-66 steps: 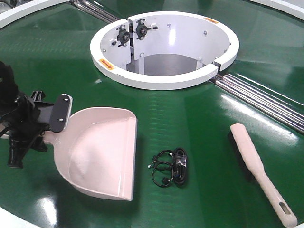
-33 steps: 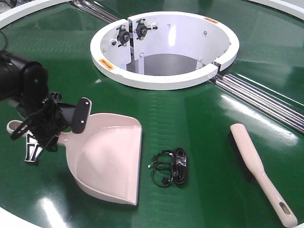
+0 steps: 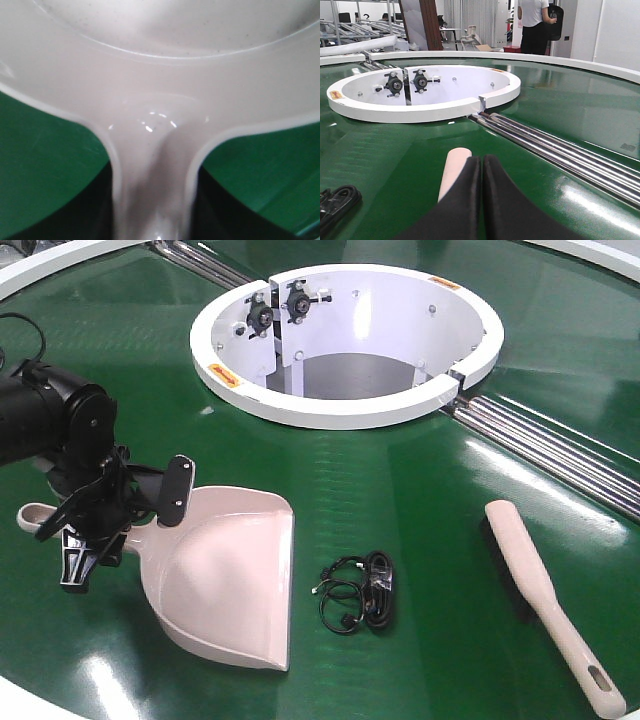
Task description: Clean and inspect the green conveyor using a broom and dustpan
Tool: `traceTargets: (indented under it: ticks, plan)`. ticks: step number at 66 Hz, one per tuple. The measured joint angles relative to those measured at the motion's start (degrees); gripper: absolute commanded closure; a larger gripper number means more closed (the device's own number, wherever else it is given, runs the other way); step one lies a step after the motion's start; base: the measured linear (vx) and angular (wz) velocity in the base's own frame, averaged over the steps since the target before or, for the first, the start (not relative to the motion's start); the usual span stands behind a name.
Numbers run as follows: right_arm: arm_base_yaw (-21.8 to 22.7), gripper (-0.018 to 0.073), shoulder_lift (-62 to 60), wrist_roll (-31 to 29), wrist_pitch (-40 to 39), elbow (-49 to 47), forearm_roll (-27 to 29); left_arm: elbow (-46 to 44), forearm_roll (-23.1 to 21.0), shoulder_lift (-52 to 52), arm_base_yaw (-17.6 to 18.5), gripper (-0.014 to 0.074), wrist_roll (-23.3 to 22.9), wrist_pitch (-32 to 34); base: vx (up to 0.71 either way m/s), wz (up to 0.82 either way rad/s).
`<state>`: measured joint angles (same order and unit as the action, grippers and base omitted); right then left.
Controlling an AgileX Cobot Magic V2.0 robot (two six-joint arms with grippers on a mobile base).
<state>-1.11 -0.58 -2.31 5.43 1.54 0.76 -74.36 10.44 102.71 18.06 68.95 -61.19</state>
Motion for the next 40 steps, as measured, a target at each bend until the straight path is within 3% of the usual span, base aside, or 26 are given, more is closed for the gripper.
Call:
traceTargets:
  ticks: [40]
  plan:
    - [0.0, 0.0569, 0.0, 0.0, 0.0, 0.0, 0.0, 0.0, 0.0, 0.0, 0.1, 0.0604, -0.1, -0.1, 0.00, 0.00]
